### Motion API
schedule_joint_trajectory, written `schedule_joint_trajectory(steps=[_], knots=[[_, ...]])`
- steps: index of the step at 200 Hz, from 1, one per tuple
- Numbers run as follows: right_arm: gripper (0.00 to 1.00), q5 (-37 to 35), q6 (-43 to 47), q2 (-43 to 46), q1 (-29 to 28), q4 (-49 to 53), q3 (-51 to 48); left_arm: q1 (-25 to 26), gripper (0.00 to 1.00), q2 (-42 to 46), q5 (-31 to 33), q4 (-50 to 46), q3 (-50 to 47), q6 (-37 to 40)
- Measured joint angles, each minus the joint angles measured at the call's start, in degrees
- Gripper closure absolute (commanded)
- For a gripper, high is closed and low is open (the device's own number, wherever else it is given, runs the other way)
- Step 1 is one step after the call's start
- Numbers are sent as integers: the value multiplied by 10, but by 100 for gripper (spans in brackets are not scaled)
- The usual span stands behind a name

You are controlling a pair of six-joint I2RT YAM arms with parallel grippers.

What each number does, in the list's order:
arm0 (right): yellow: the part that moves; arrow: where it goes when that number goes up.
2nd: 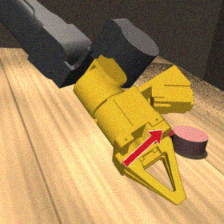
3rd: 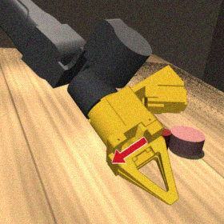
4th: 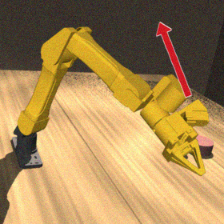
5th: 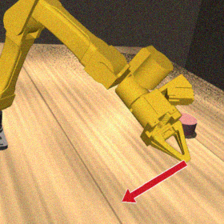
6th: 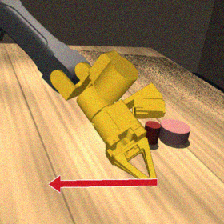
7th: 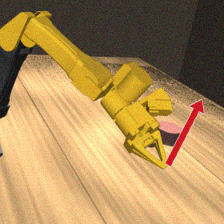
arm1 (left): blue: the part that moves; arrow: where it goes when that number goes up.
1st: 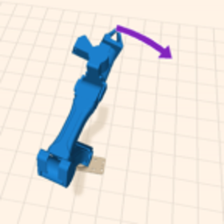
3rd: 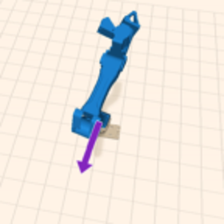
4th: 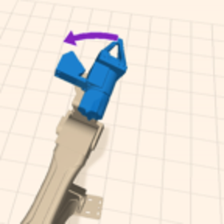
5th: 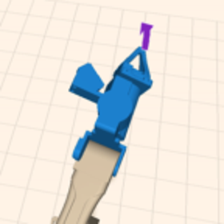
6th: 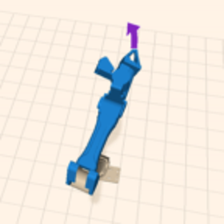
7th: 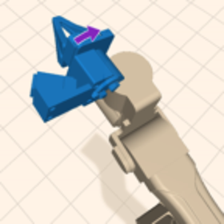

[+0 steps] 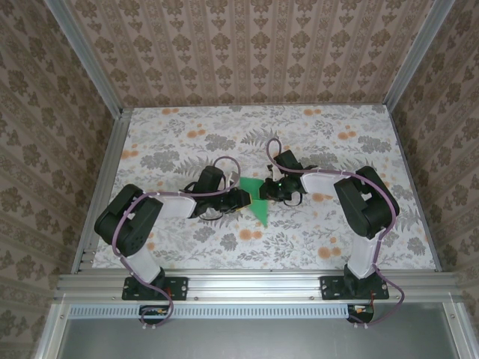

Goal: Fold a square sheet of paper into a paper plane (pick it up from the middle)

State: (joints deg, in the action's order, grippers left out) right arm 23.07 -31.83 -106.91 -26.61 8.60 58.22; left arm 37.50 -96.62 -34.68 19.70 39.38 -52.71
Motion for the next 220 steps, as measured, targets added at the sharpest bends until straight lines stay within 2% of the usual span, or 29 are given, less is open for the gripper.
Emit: schedule_joint_trajectory(steps=[23, 59, 135, 177, 220], knots=[[70, 4, -1, 0, 1, 0, 2, 0, 88, 0, 4, -6, 0, 6], [48, -11, 3, 25, 3, -7, -4, 0, 92, 0, 24, -26, 2, 8], [15, -137, 63, 255, -3, -104, -158, 15, 95, 9, 84, -116, 34, 0], [15, -201, 124, 327, -53, -175, -247, 26, 95, 11, 117, -175, 59, -17], [23, -258, 212, 325, -149, -263, -315, 30, 95, 17, 136, -210, 69, -43]])
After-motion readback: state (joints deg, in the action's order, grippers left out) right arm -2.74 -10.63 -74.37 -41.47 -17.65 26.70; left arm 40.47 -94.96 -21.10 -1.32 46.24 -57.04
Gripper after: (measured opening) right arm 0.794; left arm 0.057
